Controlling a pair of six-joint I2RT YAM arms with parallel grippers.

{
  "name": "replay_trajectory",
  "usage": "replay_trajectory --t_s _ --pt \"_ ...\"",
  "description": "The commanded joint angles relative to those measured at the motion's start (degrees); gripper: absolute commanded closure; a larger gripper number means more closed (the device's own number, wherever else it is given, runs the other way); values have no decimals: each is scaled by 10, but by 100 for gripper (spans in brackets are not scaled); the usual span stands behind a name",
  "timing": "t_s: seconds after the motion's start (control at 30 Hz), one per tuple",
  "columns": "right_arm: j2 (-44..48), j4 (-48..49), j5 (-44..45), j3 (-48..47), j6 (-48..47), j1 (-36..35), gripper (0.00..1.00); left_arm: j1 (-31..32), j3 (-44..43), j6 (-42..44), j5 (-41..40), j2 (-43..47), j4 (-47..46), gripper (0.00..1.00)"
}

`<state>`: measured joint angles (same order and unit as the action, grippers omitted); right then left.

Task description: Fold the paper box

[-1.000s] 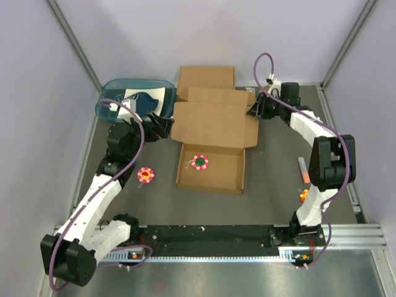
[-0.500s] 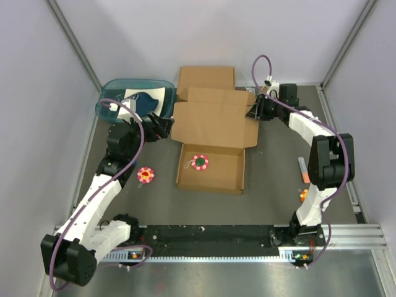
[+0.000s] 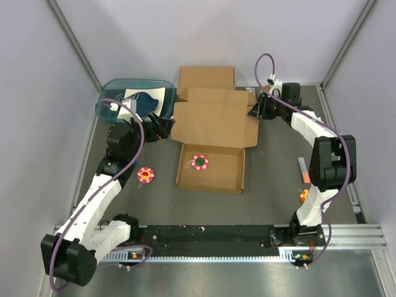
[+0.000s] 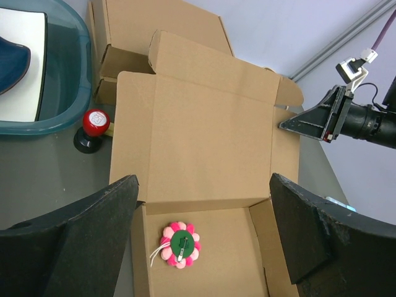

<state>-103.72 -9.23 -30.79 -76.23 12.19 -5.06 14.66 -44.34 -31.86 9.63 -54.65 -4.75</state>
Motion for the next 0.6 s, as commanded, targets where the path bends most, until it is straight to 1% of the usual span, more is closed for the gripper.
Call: replay_trajectory --t_s 0.0,0.07,0.13,0.17,0.23,0.27,0.33,0.37,0.43,0.47,0.57 --pt "36 22 -13 -2 1 11 58 -4 3 -5 8 -5 -30 8" --pt "35 21 -16 -5 2 11 59 -4 3 -5 8 -7 -31 8" --pt "31 21 -20 -7 4 11 63 -4 2 -6 8 -9 -31 8" --pt "30 22 -23 -7 3 11 68 -4 2 -5 7 -9 -31 8" --pt "28 21 -27 -4 1 12 73 -4 3 -3 6 -9 -31 8" --pt "27 23 -30 -2 3 11 79 -4 4 -2 2 -9 -31 8" --pt "28 23 -34 -1 2 11 83 -4 3 -1 0 -12 -32 8" --pt "30 25 -36 5 3 9 89 -5 2 0 0 -12 -32 8" --pt "42 26 -36 12 5 6 94 -7 0 0 -3 -19 -32 8" --pt "49 24 -34 22 6 6 99 -9 -1 1 -4 -20 -33 7" --pt "80 17 -30 46 -1 0 100 -19 3 8 -5 -32 -50 6"
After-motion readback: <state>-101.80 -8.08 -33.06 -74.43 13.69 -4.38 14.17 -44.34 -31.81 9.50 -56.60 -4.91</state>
